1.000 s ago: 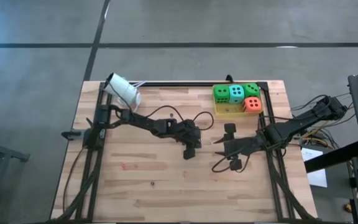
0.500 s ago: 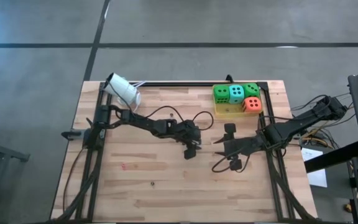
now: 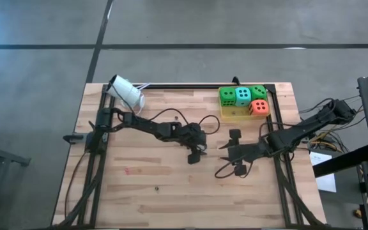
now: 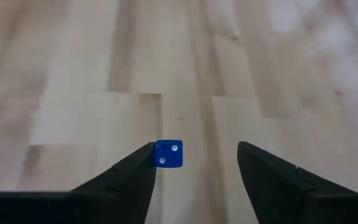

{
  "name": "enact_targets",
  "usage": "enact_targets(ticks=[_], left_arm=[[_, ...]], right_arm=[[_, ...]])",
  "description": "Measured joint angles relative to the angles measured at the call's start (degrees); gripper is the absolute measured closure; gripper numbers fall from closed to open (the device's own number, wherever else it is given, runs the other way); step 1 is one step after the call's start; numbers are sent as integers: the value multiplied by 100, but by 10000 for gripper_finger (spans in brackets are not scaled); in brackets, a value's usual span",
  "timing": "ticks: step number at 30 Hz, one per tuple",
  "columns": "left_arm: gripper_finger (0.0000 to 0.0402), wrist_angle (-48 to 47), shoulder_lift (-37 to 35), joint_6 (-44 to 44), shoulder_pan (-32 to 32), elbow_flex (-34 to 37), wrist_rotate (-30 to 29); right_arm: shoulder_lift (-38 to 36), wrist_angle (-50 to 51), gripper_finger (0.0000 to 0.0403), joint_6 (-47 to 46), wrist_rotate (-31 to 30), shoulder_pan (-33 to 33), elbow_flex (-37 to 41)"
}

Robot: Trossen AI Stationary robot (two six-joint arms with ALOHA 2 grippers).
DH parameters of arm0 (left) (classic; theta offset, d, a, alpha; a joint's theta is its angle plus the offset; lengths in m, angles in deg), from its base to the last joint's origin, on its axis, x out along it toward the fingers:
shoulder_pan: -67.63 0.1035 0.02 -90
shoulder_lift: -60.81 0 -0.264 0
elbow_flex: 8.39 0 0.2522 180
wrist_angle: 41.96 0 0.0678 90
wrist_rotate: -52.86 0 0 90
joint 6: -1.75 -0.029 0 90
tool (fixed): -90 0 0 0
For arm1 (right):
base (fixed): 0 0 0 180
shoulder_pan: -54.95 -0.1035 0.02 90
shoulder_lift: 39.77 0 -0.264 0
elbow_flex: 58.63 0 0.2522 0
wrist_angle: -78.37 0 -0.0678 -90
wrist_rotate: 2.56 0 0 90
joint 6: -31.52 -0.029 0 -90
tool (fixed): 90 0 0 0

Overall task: Pick & Place Dice
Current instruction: Put the small blue dice into the yellow bin

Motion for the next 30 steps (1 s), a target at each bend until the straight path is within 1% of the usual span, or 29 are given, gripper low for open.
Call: enact_targets(ticks=[5,9,14,17,22,26,30], left_arm=[[173,71,-4,14,-27,-2,440],[172,75,-9,36,-27,-38,604],[175,81,-11,79,-27,-201,761],[177,77,-11,80,-26,-301,901],[177,73,-11,116,-23,-393,1154],[176,68,-11,297,-23,-373,1156],[176,-41,-11,341,-23,-361,1156]], right_arm=[[88,-935,220,360,-177,-1,590],[224,-1641,220,1117,-174,-1,930],[651,-2508,220,2076,-124,-4,1131],[990,-2639,220,2444,-114,-1,1169],[1439,-2677,220,2774,-393,1,1001],[1547,-2659,220,2871,-467,-13,896],[1437,-2622,220,2889,-466,-12,910]])
